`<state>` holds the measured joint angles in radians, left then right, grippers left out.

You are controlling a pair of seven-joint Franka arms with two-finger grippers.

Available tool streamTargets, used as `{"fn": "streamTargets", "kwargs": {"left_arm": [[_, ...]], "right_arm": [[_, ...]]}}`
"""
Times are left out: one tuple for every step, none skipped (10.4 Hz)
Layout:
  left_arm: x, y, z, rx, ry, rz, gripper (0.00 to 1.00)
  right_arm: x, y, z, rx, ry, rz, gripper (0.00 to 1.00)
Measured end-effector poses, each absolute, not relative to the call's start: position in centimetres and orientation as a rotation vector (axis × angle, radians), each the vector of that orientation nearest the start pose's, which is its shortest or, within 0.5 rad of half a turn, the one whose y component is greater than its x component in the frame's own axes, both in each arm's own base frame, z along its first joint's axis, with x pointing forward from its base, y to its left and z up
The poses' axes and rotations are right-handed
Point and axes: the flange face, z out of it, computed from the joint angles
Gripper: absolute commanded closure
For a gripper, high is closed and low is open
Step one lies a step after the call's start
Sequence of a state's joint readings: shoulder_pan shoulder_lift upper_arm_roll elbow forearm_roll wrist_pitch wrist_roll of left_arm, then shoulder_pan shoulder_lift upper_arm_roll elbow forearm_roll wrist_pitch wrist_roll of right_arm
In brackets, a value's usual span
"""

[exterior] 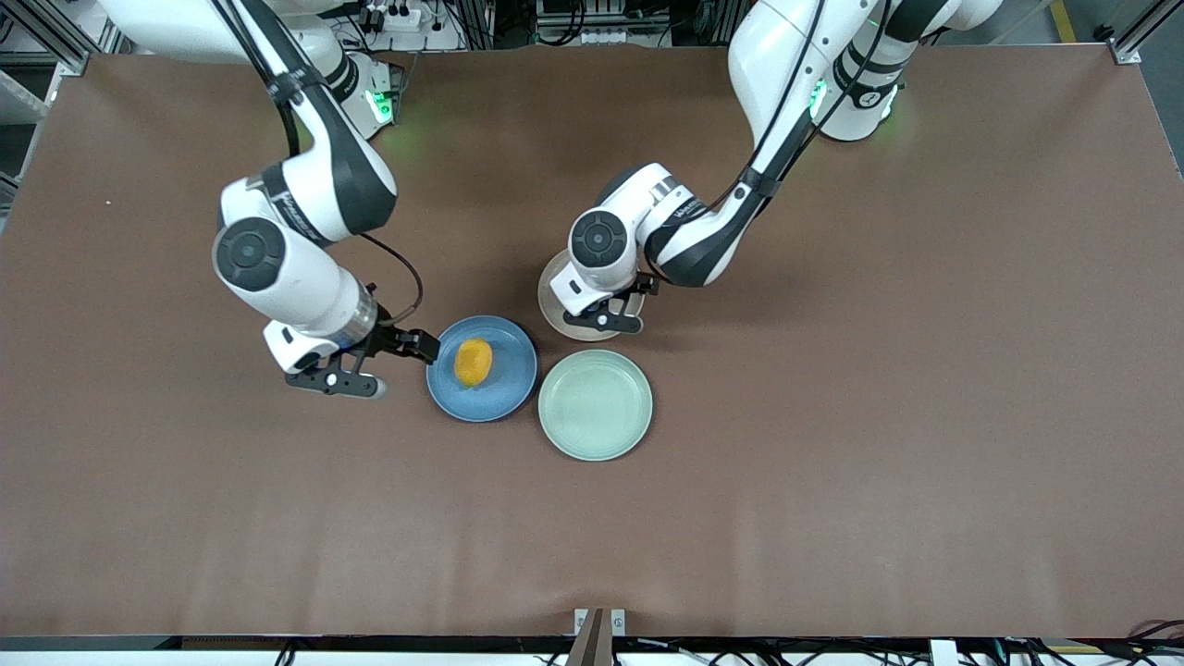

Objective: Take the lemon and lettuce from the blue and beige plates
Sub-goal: 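Lower the left gripper onto the lettuce while the right gripper lowers onto lemon, then close the left gripper on the lettuce while the right gripper grips the lemon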

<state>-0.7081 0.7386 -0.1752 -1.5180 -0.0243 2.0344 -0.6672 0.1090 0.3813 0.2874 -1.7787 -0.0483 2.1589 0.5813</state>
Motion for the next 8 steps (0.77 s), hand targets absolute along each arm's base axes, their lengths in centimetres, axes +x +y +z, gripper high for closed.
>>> {"fn": "streamTargets", "kwargs": {"left_arm": [[44.2, -52.5, 20.5, -3.055, 0.266, 0.392, 0.00], [43.9, -52.8, 19.7, -3.057, 0.268, 0.392, 0.00], [43.7, -53.0, 19.0, -3.061, 0.266, 0.388, 0.00], [43.3, -53.4, 18.5, -3.064, 0.253, 0.383, 0.00], [42.7, -53.9, 18.0, -3.065, 0.243, 0.379, 0.00], [42.1, -54.4, 17.7, -3.068, 0.241, 0.372, 0.00], [41.6, -54.9, 17.4, -3.070, 0.236, 0.368, 0.00], [41.4, -55.1, 17.3, -3.069, 0.234, 0.367, 0.00]], "right_arm": [[60.4, 24.3, 33.6, -3.070, 0.301, 0.016, 0.00], [60.4, 25.1, 31.8, -3.078, 0.326, 0.003, 0.00], [60.3, 25.8, 30.1, -3.090, 0.343, -0.001, 0.00], [60.0, 26.7, 28.6, -3.102, 0.350, 0.000, 0.00], [59.6, 27.4, 27.3, -3.119, 0.356, 0.004, 0.00], [59.3, 28.1, 26.2, -3.134, 0.364, 0.002, 0.00], [58.9, 28.8, 25.4, -3.144, 0.371, 0.000, 0.00], [58.6, 29.4, 24.8, -3.150, 0.370, 0.002, 0.00]]}}
